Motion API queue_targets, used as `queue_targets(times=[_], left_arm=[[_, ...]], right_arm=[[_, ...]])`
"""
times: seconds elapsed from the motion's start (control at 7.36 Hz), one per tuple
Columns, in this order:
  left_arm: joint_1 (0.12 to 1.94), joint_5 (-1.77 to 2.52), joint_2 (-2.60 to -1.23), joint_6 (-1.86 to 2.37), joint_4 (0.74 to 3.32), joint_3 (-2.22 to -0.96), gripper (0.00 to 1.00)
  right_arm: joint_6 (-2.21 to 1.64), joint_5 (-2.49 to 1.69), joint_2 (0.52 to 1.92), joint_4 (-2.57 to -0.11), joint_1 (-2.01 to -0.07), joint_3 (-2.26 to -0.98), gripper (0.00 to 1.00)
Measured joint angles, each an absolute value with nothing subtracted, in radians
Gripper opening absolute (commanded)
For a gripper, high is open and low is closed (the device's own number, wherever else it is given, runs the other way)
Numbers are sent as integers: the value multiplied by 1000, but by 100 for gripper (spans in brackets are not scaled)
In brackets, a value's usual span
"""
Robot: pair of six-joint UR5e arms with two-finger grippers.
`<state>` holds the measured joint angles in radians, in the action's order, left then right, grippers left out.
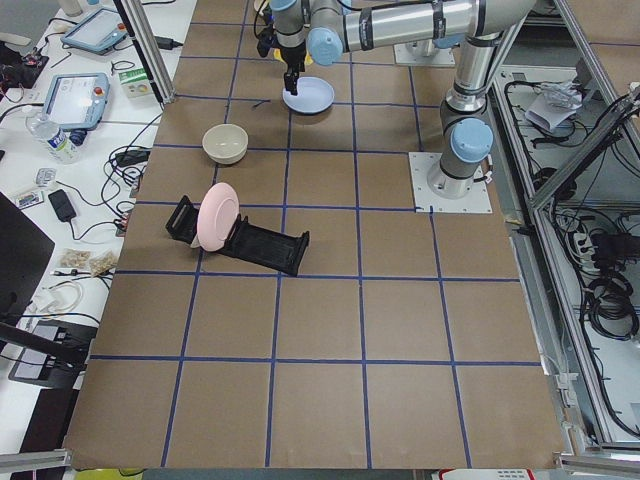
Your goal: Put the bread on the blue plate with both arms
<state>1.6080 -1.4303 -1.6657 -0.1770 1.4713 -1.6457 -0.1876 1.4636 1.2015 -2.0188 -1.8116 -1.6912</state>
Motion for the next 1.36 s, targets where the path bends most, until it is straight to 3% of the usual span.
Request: queue_targets(times=[0.82, 0.95, 1.09, 1.22, 1.36], left_arm=[[1609, -1586, -1584, -46, 1546, -1569, 100], [1611, -1587, -1599, -18, 1572, -1535, 100], [1612, -1586, -1609, -4, 1587, -1519, 100], [1613, -1586, -1613, 1, 1594, -1513, 100], [1613, -1585, -1613, 3, 1596, -1513, 100]], right_arm=[[-323, 1463, 1144, -2122, -1890, -1776, 0], [-328, 1463, 1137, -2126, -1896, -1777, 31], [-330, 1464, 1127, -2136, -1901, -1777, 81], [-328, 1464, 1115, -2152, -1905, -1777, 100], [-327, 1465, 1106, -2170, -1906, -1777, 100]])
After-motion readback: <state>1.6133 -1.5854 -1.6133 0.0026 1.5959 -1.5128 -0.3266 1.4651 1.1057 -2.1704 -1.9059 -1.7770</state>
